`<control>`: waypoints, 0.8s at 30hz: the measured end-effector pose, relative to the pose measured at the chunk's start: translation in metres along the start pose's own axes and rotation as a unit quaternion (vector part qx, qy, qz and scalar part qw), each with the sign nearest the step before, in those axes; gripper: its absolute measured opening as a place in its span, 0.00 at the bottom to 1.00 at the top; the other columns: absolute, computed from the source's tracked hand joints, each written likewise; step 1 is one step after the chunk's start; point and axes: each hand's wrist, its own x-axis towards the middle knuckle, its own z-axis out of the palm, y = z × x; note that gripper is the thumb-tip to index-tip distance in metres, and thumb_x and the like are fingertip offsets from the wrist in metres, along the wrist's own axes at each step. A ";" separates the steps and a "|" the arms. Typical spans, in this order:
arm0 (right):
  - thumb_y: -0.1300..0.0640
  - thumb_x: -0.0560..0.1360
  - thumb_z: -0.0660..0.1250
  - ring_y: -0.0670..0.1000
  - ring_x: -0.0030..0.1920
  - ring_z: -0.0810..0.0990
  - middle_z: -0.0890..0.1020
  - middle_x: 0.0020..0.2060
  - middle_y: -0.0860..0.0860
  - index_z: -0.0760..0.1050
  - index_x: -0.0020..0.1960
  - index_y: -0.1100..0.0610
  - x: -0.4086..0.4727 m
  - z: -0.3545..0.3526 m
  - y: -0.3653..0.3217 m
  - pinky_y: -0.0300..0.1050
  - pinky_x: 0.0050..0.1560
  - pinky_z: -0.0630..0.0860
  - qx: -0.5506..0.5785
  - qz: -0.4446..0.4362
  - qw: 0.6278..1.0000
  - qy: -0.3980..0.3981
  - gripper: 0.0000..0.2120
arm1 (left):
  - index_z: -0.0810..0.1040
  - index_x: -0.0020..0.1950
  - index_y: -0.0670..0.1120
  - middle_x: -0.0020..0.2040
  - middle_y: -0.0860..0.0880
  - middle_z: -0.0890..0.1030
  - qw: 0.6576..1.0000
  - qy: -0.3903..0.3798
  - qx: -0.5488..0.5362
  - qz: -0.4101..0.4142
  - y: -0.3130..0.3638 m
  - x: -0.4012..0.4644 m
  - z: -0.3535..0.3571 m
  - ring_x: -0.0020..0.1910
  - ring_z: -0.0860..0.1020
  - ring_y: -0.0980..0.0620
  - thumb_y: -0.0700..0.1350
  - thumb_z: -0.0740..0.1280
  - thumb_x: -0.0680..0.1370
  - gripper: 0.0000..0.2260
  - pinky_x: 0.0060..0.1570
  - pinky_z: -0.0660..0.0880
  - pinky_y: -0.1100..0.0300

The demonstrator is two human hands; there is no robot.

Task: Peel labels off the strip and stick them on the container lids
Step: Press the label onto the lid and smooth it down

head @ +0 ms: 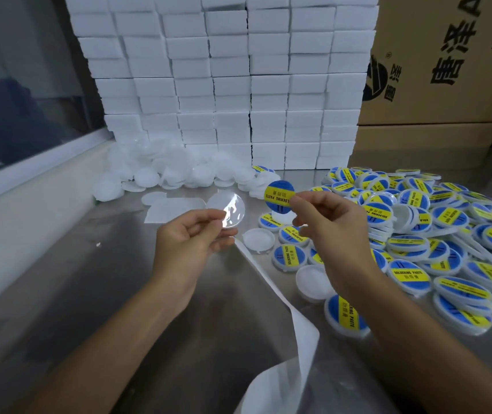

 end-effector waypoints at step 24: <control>0.61 0.72 0.73 0.44 0.30 0.78 0.85 0.34 0.52 0.84 0.43 0.57 -0.011 0.011 -0.001 0.35 0.34 0.76 0.026 0.065 0.991 -0.117 0.01 | 0.82 0.51 0.38 0.47 0.42 0.86 0.988 -0.079 -0.086 -0.098 -0.002 -0.002 0.001 0.46 0.85 0.48 0.41 0.73 0.63 0.18 0.41 0.80 0.62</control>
